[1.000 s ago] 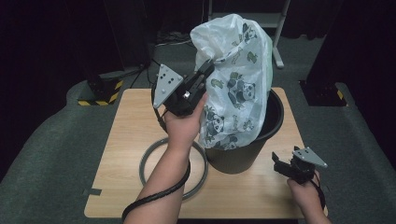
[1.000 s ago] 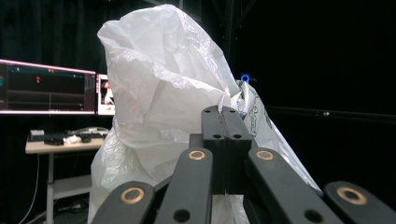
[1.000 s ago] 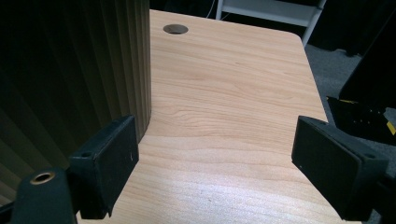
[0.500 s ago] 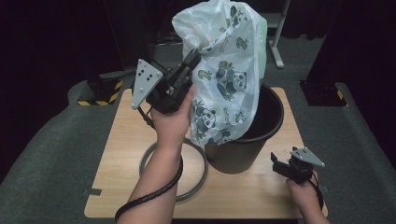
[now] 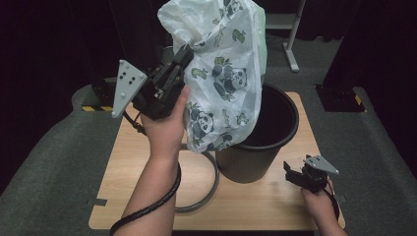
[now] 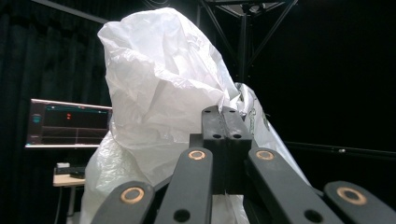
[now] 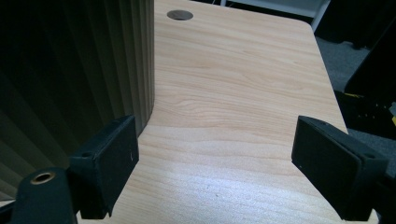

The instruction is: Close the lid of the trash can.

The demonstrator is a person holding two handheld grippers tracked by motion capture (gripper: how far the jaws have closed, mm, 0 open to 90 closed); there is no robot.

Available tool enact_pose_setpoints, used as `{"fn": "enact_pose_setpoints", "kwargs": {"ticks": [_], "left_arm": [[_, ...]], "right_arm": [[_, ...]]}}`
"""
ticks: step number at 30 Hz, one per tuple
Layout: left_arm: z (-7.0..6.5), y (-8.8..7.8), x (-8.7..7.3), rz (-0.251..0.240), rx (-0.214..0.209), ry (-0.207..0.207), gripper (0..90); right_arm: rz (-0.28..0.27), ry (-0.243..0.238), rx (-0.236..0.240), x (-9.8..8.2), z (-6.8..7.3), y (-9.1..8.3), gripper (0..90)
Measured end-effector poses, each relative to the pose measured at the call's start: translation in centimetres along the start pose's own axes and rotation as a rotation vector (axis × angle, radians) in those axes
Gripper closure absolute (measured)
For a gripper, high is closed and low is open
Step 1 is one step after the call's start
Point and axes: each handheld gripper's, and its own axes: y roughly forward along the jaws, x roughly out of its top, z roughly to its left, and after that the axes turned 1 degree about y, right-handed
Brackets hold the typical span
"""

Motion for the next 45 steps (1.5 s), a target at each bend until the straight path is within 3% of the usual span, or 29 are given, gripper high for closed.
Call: {"fn": "enact_pose_setpoints", "kwargs": {"ticks": [18, 26, 36, 45], "left_arm": [[3.4, -4.3, 1.0, -0.012, 0.085, -0.02, 90.0], [4.0, -5.7, 2.0, -0.019, 0.109, 0.003, 89.9], [6.6, -7.1, 0.7, 0.057, 0.195, 0.006, 89.9], [8.1, -7.1, -1.3, 0.125, 0.237, 0.012, 89.9]], "right_arm": [[0.012, -0.007, -0.003, -0.1, 0.0, 0.5, 14.8], [0.018, -0.006, -0.004, -0.1, -0.1, 0.8, 14.8], [0.035, -0.007, -0.017, -0.4, -0.2, 0.9, 14.9], [0.057, 0.007, -0.016, -0.9, -0.7, 1.3, 15.0]]}}
